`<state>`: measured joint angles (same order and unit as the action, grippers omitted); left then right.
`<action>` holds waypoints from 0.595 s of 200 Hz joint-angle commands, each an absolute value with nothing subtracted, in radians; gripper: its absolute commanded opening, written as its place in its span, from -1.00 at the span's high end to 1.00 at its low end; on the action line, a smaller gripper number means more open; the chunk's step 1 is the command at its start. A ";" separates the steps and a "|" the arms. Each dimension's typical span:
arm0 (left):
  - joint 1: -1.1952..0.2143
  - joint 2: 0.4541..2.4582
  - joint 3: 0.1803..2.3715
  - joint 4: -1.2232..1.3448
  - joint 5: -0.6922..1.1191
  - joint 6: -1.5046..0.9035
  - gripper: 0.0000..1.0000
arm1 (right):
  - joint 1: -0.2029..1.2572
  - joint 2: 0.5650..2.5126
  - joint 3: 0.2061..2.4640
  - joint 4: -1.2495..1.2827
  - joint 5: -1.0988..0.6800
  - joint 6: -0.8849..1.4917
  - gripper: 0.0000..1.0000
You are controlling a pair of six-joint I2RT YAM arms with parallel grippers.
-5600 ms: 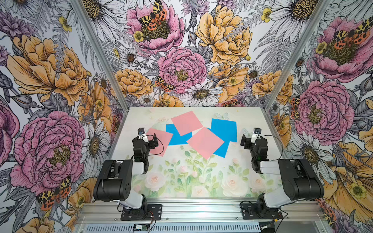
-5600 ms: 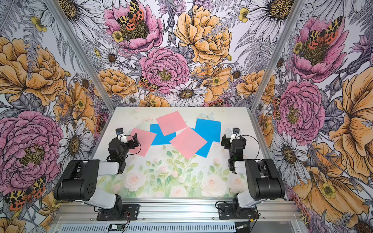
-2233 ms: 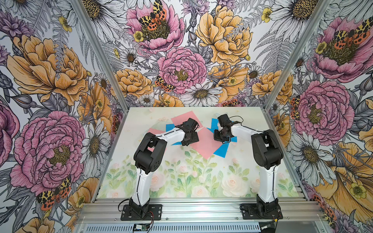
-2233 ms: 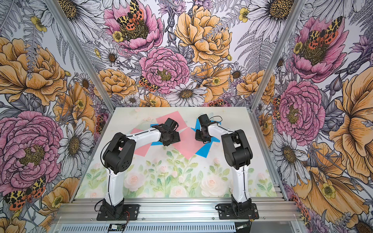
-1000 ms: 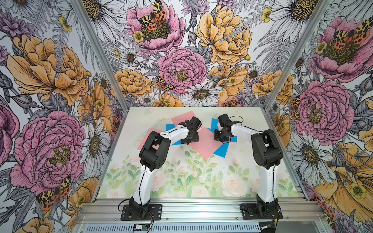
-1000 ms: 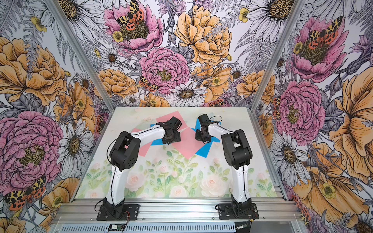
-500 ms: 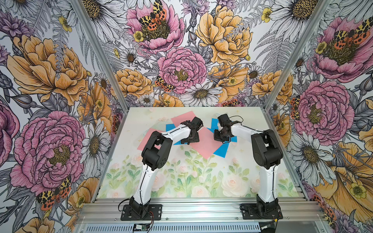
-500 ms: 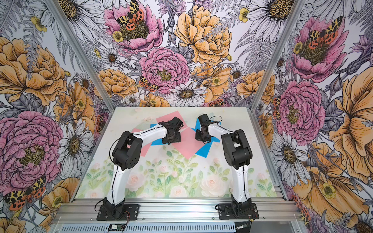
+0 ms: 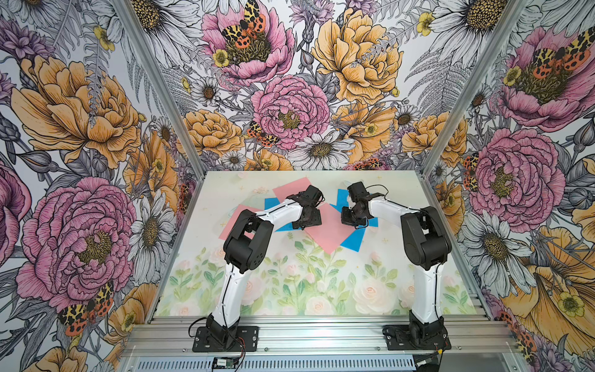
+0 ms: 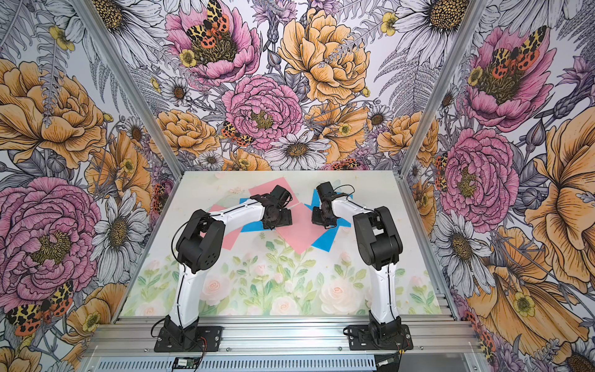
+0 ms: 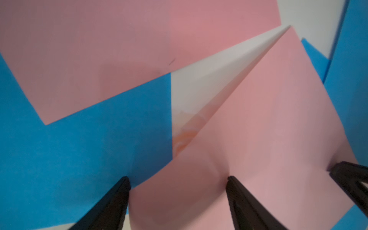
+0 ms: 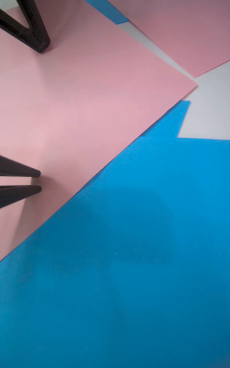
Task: Sort the scattered colored papers by color
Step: Pick up the colored paper from the center of the board.
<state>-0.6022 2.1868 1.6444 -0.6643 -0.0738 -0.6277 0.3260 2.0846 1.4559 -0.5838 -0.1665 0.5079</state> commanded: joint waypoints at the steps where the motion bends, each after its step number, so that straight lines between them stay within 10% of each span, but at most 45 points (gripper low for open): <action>1: -0.599 2.193 1.580 -0.641 0.076 -0.670 -0.57 | 0.333 2.139 1.420 -0.599 -0.187 0.505 0.75; 119: -0.514 2.011 1.220 -0.103 0.336 -0.960 -0.54 | 0.334 2.151 1.420 -0.598 -0.190 0.505 0.76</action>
